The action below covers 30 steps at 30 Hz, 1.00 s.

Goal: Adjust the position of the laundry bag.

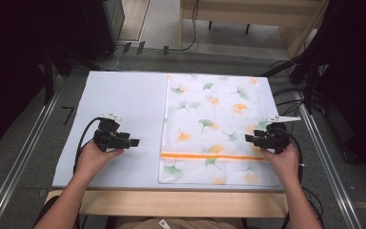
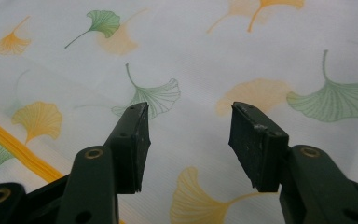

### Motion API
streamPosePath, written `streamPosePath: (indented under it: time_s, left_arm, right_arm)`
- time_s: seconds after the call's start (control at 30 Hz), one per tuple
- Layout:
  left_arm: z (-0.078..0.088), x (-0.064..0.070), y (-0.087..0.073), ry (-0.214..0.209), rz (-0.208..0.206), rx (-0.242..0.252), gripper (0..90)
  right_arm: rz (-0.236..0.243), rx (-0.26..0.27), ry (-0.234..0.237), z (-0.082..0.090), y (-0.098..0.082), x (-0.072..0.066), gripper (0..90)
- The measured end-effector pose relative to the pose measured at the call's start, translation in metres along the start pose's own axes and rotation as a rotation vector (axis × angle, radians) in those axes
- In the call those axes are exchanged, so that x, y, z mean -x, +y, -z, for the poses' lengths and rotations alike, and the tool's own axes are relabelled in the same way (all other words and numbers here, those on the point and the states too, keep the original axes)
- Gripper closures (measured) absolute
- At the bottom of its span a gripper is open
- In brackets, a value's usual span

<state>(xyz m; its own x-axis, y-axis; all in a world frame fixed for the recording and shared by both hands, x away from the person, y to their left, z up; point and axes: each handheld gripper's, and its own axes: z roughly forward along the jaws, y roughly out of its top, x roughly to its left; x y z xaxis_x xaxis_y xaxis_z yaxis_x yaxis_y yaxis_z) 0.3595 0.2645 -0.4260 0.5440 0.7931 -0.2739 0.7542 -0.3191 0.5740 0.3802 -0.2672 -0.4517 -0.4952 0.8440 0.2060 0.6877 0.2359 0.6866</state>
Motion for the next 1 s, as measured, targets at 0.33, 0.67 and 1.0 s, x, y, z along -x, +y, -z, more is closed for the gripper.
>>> streamPosePath:
  time_s: [0.33, 0.67, 1.0]
  left_arm:
    - [-0.0012, 0.0013, 0.0, -0.006, 0.005, -0.005, 42.6]
    - [-0.0025, 0.0032, 0.0003, -0.005, -0.008, -0.015, 42.2]
    - [-0.002, 0.0029, 0.0013, -0.01, 0.016, -0.012, 42.1]
  right_arm:
    - [0.002, 0.004, 0.004, -0.0004, 0.001, -0.0027, 48.6]
    - [-0.003, -0.005, 0.019, -0.0011, 0.0004, -0.002, 48.3]
    - [-0.009, -0.003, 0.024, 0.0005, -0.0003, -0.001, 47.8]
